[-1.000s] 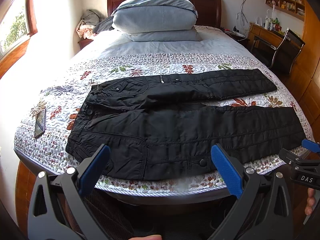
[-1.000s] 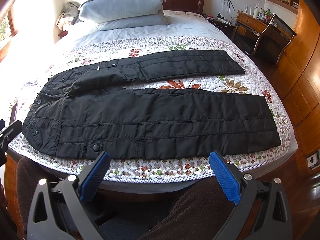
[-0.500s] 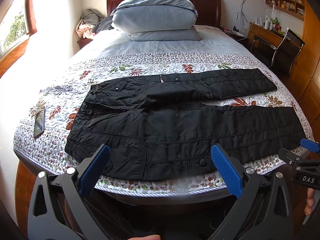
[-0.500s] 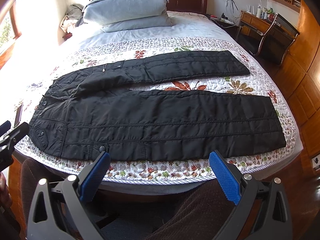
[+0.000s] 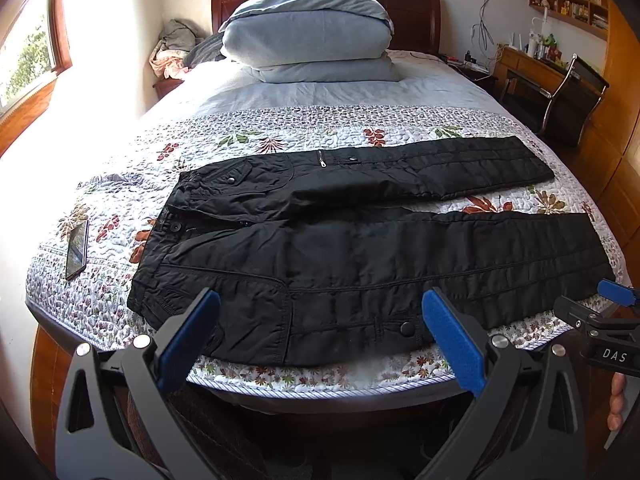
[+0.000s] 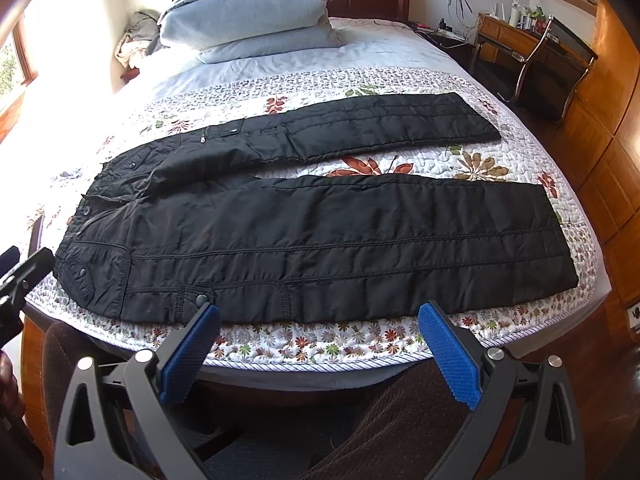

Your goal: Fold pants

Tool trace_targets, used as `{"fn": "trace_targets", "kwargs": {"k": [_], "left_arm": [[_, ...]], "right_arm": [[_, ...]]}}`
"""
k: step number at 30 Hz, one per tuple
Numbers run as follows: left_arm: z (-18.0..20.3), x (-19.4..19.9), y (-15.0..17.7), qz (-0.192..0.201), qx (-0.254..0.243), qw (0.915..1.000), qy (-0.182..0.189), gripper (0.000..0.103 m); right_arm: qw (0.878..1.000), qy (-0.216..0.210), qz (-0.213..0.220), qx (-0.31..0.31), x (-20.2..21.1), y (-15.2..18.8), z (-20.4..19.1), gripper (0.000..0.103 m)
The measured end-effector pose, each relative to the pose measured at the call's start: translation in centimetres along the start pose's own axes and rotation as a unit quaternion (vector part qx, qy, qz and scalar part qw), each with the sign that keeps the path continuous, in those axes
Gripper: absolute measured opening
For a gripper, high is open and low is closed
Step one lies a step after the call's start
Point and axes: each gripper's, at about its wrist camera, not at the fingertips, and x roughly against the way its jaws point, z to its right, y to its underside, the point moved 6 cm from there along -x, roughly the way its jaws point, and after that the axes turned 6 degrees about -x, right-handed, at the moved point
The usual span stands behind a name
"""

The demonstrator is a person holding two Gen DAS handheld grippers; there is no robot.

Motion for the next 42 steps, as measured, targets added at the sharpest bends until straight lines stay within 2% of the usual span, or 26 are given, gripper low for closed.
{"fn": "trace_targets", "kwargs": {"k": [4, 10, 12, 15, 17, 19, 22, 26, 28, 31, 33, 36, 38, 39, 40, 41, 42], "left_arm": [[0.1, -0.3, -0.4, 0.002, -0.004, 1.0000, 0.001, 0.101], [0.1, -1.8, -0.8, -0.008, -0.004, 0.9999, 0.009, 0.101], [-0.2, -2.9, -1.1, -0.025, 0.000, 0.9992, 0.032, 0.101], [-3.2, -5.5, -2.2, -0.045, 0.047, 0.9947, 0.079, 0.101], [-7.2, -8.3, -3.4, -0.070, 0.101, 0.9876, 0.098, 0.101], [-12.3, -11.6, -4.8, -0.093, 0.158, 0.9768, 0.110, 0.101], [-20.4, -17.1, -6.3, -0.152, 0.238, 0.9535, 0.105, 0.101], [-29.2, -24.8, -7.2, -0.236, 0.279, 0.9292, 0.058, 0.101], [-32.0, -28.2, -7.4, -0.264, 0.281, 0.9213, 0.054, 0.100], [-34.1, -32.7, -7.7, -0.304, 0.260, 0.9159, 0.036, 0.100], [-34.6, -34.9, -8.0, -0.313, 0.258, 0.9135, 0.036, 0.100], [-33.9, -36.8, -9.2, -0.301, 0.265, 0.9131, 0.074, 0.100], [-33.0, -37.6, -9.6, -0.305, 0.255, 0.9140, 0.081, 0.099], [-32.4, -37.8, -9.8, -0.308, 0.248, 0.9147, 0.083, 0.090], [-31.8, -38.1, -9.9, -0.311, 0.242, 0.9151, 0.087, 0.071], [-31.5, -38.2, -10.0, -0.314, 0.238, 0.9149, 0.087, 0.068], [-31.2, -38.3, -10.2, -0.314, 0.237, 0.9155, 0.085, 0.060]], "right_arm": [[1.000, 0.012, 0.005, -0.016, -0.5, -0.3, 0.7, 0.100], [0.999, 0.002, 0.011, -0.041, -1.4, -1.6, 2.2, 0.100], [0.999, 0.017, 0.015, -0.038, -1.8, -2.3, 3.0, 0.100], [0.998, 0.045, 0.017, -0.036, -2.4, -3.6, 4.8, 0.100], [0.997, 0.058, 0.017, -0.042, -3.0, -4.4, 6.2, 0.100], [0.997, 0.066, 0.015, -0.043, -3.6, -5.3, 7.3, 0.100], [0.996, 0.084, 0.009, -0.041, -5.0, -6.6, 8.8, 0.100], [0.994, 0.105, -0.007, -0.024, -7.6, -7.9, 9.3, 0.100], [0.993, 0.118, -0.014, -0.012, -9.2, -8.6, 9.1, 0.100], [0.992, 0.122, -0.027, 0.014, -12.0, -9.7, 8.2, 0.100], [0.992, 0.118, -0.030, 0.030, -13.5, -10.2, 7.4, 0.100], [0.992, 0.114, -0.038, 0.047, -15.5, -10.8, 6.3, 0.100], [0.991, 0.108, -0.041, 0.064, -16.8, -11.3, 5.7, 0.100], [0.991, 0.105, -0.042, 0.074, -17.3, -11.4, 5.4, 0.100], [0.990, 0.106, -0.043, 0.085, -17.8, -11.6, 5.3, 0.100], [0.989, 0.108, -0.043, 0.093, -18.2, -11.9, 5.2, 0.100], [0.988, 0.111, -0.041, 0.102, -18.6, -12.2, 5.3, 0.100]]}}
